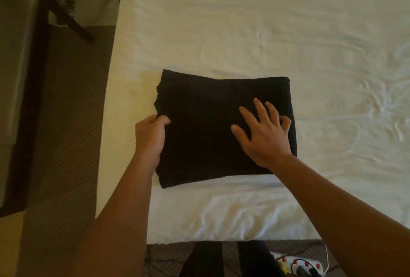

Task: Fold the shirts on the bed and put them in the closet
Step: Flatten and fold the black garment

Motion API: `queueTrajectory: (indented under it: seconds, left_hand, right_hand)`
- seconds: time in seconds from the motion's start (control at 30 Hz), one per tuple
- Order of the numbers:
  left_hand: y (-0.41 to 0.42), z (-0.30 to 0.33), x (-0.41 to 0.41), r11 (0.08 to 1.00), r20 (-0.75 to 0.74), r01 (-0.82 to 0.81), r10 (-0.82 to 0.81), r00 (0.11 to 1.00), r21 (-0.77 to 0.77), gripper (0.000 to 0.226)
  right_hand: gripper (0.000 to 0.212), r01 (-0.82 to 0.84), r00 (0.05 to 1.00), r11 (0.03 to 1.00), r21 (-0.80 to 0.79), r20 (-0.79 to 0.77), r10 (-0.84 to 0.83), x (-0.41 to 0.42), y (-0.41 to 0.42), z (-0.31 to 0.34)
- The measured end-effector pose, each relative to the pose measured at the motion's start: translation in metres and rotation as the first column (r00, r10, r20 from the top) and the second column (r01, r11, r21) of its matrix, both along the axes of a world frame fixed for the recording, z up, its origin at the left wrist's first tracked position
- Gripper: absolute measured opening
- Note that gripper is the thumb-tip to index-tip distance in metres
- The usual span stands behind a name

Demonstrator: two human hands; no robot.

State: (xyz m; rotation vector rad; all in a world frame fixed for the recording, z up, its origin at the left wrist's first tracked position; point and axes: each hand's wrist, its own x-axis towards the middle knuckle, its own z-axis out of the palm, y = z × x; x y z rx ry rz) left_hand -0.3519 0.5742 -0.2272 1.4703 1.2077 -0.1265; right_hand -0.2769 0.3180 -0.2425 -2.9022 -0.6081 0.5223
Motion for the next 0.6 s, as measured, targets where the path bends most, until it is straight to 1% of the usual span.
queueTrajectory:
  seconds: [0.03,0.07,0.1,0.13,0.17,0.2,0.27,0.33,0.37,0.4,0.43,0.47,0.53,0.57,0.6]
  left_hand:
    - [-0.002,0.004,0.007,0.989,-0.006,0.005,-0.005,1.0,0.149,0.016]
    - [-0.004,0.01,0.015,0.952,-0.027,0.037,-0.03,0.999,0.304,0.017]
    - [-0.005,0.015,0.023,0.897,-0.057,0.087,-0.069,0.996,0.433,0.024]
    - [-0.003,0.017,0.031,0.849,-0.084,0.14,-0.113,0.99,0.51,0.034]
    - [0.001,0.017,0.041,0.819,-0.111,0.207,-0.174,0.978,0.536,0.044]
    - [0.005,0.016,0.05,0.787,-0.166,0.306,-0.257,0.952,0.536,0.05]
    - [0.012,0.017,0.068,0.671,-0.313,0.536,-0.436,0.844,0.512,0.054]
    - [0.018,0.017,0.078,0.513,-0.438,0.709,-0.56,0.703,0.483,0.048]
    - [0.021,0.017,0.082,0.451,-0.467,0.749,-0.59,0.659,0.486,0.042]
    - [0.023,0.018,0.085,0.416,-0.476,0.758,-0.599,0.644,0.502,0.037]
    - [0.025,0.019,0.087,0.417,-0.469,0.744,-0.588,0.659,0.523,0.033]
    - [0.026,0.019,0.088,0.458,-0.452,0.71,-0.555,0.699,0.535,0.03]
    - [0.022,0.016,0.087,0.586,-0.402,0.59,-0.432,0.807,0.556,0.027]
    - [0.017,0.012,0.085,0.619,-0.379,0.534,-0.377,0.845,0.576,0.025]
    - [0.009,0.008,0.083,0.616,-0.357,0.496,-0.344,0.868,0.612,0.023]
  right_hand:
    - [0.055,0.049,0.999,0.994,0.093,0.02,-0.051,0.008,0.0,0.003]
    - [0.047,0.11,0.992,0.973,0.202,0.034,-0.119,0.017,-0.001,0.006]
    - [0.04,0.17,0.98,0.939,0.3,0.045,-0.192,0.027,-0.002,0.008]
    - [0.035,0.213,0.966,0.907,0.363,0.059,-0.25,0.037,-0.002,0.01]
    - [0.032,0.241,0.955,0.893,0.38,0.073,-0.288,0.048,-0.002,0.011]
    - [0.031,0.255,0.949,0.896,0.363,0.082,-0.303,0.06,-0.002,0.012]
    - [0.035,0.245,0.961,0.928,0.281,0.058,-0.271,0.079,0.001,0.014]
    - [0.038,0.257,0.966,0.939,0.229,-0.039,-0.255,0.091,0.002,0.013]
    - [0.036,0.275,0.961,0.936,0.221,-0.087,-0.261,0.094,0.002,0.011]
    - [0.032,0.291,0.956,0.93,0.225,-0.113,-0.272,0.096,0.001,0.008]
    - [0.028,0.31,0.95,0.918,0.246,-0.119,-0.289,0.098,0.001,0.006]
    - [0.025,0.339,0.941,0.896,0.286,-0.115,-0.32,0.099,0.001,0.003]
    - [0.02,0.413,0.909,0.822,0.393,-0.115,-0.401,0.101,0.002,0.001]
    - [0.019,0.447,0.89,0.782,0.434,-0.129,-0.437,0.1,0.003,0.0]
    - [0.019,0.477,0.872,0.746,0.465,-0.147,-0.467,0.098,0.003,-0.001]
